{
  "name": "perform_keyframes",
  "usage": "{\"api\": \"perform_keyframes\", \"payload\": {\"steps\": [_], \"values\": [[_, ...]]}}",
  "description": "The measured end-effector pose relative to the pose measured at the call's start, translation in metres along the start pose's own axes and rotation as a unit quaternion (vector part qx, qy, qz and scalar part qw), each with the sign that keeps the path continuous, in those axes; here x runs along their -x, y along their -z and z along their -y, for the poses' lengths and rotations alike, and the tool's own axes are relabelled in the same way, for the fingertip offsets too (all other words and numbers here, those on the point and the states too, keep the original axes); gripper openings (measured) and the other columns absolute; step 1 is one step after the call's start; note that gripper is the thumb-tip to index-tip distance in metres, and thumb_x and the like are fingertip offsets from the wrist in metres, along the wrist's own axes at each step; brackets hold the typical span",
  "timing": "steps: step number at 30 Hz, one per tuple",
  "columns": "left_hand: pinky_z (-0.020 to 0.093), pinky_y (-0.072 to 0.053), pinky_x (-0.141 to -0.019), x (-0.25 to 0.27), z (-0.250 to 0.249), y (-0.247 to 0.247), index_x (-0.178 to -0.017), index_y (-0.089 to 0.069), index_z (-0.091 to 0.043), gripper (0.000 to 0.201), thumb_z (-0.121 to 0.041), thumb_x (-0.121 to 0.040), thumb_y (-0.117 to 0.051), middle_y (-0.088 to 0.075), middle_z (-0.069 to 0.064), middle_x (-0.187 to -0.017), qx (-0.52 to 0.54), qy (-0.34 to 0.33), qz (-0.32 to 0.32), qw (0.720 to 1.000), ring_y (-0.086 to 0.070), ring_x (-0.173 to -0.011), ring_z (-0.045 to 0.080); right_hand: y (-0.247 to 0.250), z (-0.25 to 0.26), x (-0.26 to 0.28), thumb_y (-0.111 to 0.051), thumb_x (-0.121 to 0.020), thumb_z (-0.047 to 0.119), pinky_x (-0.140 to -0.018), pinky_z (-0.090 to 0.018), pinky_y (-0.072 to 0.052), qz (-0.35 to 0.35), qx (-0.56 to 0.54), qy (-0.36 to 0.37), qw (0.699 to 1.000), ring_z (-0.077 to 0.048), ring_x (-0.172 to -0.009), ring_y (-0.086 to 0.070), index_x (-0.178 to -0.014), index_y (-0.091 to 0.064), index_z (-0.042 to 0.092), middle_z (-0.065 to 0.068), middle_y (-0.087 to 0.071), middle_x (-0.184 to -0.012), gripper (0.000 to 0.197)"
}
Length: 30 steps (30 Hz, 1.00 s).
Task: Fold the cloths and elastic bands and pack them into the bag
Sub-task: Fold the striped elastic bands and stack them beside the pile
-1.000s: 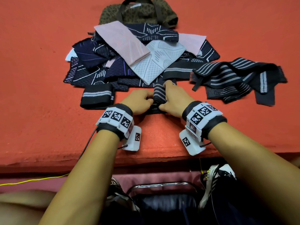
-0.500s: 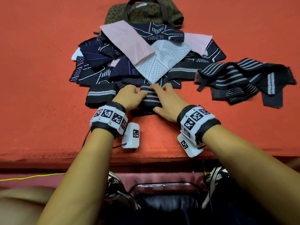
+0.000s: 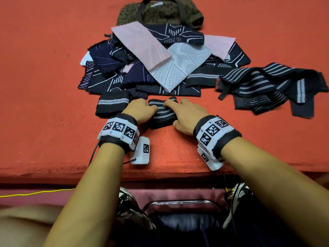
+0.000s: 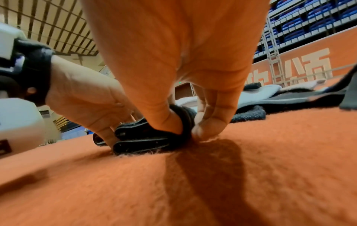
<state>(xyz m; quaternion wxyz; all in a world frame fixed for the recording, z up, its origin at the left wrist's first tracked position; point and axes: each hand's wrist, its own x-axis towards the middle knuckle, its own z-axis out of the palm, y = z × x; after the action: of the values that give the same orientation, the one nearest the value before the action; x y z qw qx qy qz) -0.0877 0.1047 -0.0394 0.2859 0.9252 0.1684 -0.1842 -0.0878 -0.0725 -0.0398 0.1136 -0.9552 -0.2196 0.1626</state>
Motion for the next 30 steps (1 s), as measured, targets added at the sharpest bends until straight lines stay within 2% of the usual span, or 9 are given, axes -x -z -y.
{"api": "perform_keyframes", "payload": {"steps": [4,7,12,14,17,19,21,26,30], "values": [[0.031,-0.043,-0.075,0.000,0.000,0.000,-0.079,-0.055,-0.014,0.028,-0.040,-0.089,-0.058,-0.067,0.010,-0.095,0.002,-0.012,-0.031,0.999,-0.062,-0.093,0.028,0.001,-0.001,-0.002,-0.051,-0.087,0.027,-0.082,-0.041,-0.047,0.032,-0.036,-0.001,0.999,-0.036,-0.095,-0.058,-0.132,-0.036,0.039,-0.007,-0.045,-0.107,0.050],[0.035,-0.049,-0.080,-0.001,0.004,-0.002,-0.089,-0.053,-0.017,0.025,-0.037,-0.083,-0.065,-0.067,0.007,-0.093,0.042,-0.028,-0.053,0.997,-0.063,-0.090,0.025,0.000,-0.002,-0.005,-0.046,-0.088,0.036,-0.091,-0.043,-0.047,0.032,-0.079,-0.004,0.996,-0.034,-0.100,-0.055,-0.130,-0.042,0.036,-0.011,-0.050,-0.111,0.042],[0.042,-0.052,-0.087,-0.002,0.005,-0.006,-0.103,-0.047,-0.021,0.028,-0.024,-0.085,-0.068,-0.058,-0.003,-0.085,0.155,-0.061,-0.059,0.984,-0.059,-0.082,0.019,0.000,-0.002,-0.005,-0.037,-0.081,0.053,-0.082,-0.038,-0.046,0.009,-0.144,-0.003,0.990,-0.028,-0.093,-0.055,-0.118,-0.049,0.036,-0.006,-0.055,-0.104,0.043],[0.042,-0.053,-0.092,0.000,0.002,-0.006,-0.119,-0.046,-0.019,0.038,-0.020,-0.087,-0.066,-0.057,-0.006,-0.087,0.179,-0.075,-0.051,0.980,-0.060,-0.087,0.019,0.002,-0.004,-0.005,-0.042,-0.086,0.042,-0.074,-0.034,-0.040,-0.025,-0.170,0.002,0.985,-0.026,-0.089,-0.054,-0.114,-0.051,0.031,-0.007,-0.056,-0.097,0.032],[0.043,-0.052,-0.095,0.001,0.001,-0.005,-0.138,-0.038,-0.019,0.058,-0.022,-0.088,-0.067,-0.060,-0.004,-0.099,0.178,-0.091,-0.029,0.979,-0.063,-0.098,0.021,0.002,-0.006,-0.004,-0.049,-0.090,0.024,-0.075,-0.030,-0.034,-0.057,-0.183,0.011,0.981,-0.023,-0.088,-0.048,-0.119,-0.053,0.025,-0.006,-0.048,-0.094,0.029],[0.045,-0.053,-0.094,0.002,0.001,-0.004,-0.144,-0.031,-0.023,0.068,-0.025,-0.086,-0.067,-0.059,0.003,-0.116,0.181,-0.099,-0.016,0.978,-0.064,-0.104,0.025,0.002,-0.007,-0.004,-0.051,-0.091,0.023,-0.076,-0.027,-0.034,-0.061,-0.183,0.015,0.981,-0.020,-0.084,-0.049,-0.122,-0.053,0.028,-0.006,-0.046,-0.099,0.031],[0.041,-0.055,-0.088,0.000,0.001,-0.004,-0.147,-0.027,-0.022,0.068,-0.018,-0.090,-0.065,-0.060,0.001,-0.116,0.203,-0.105,-0.014,0.973,-0.065,-0.099,0.022,0.001,-0.007,-0.005,-0.052,-0.092,0.023,-0.078,-0.026,-0.034,-0.069,-0.186,0.015,0.980,-0.020,-0.084,-0.051,-0.124,-0.052,0.030,-0.006,-0.046,-0.103,0.033],[0.030,-0.054,-0.079,-0.001,0.000,-0.012,-0.143,-0.032,-0.009,0.065,-0.014,-0.090,-0.070,-0.059,-0.010,-0.092,0.237,-0.080,-0.030,0.968,-0.063,-0.082,0.006,-0.002,-0.010,-0.007,-0.052,-0.092,0.022,-0.081,-0.028,-0.037,-0.086,-0.181,-0.012,0.980,-0.024,-0.091,-0.051,-0.124,-0.052,0.031,-0.006,-0.046,-0.107,0.033],[0.045,-0.056,-0.087,-0.003,0.005,-0.014,-0.117,-0.047,-0.011,0.049,-0.029,-0.083,-0.078,-0.062,0.001,-0.090,0.241,-0.051,-0.057,0.967,-0.064,-0.084,0.019,0.000,-0.010,-0.007,-0.052,-0.092,0.022,-0.089,-0.032,-0.041,-0.089,-0.179,-0.014,0.980,-0.027,-0.101,-0.054,-0.128,-0.050,0.030,-0.010,-0.050,-0.114,0.037]]}}
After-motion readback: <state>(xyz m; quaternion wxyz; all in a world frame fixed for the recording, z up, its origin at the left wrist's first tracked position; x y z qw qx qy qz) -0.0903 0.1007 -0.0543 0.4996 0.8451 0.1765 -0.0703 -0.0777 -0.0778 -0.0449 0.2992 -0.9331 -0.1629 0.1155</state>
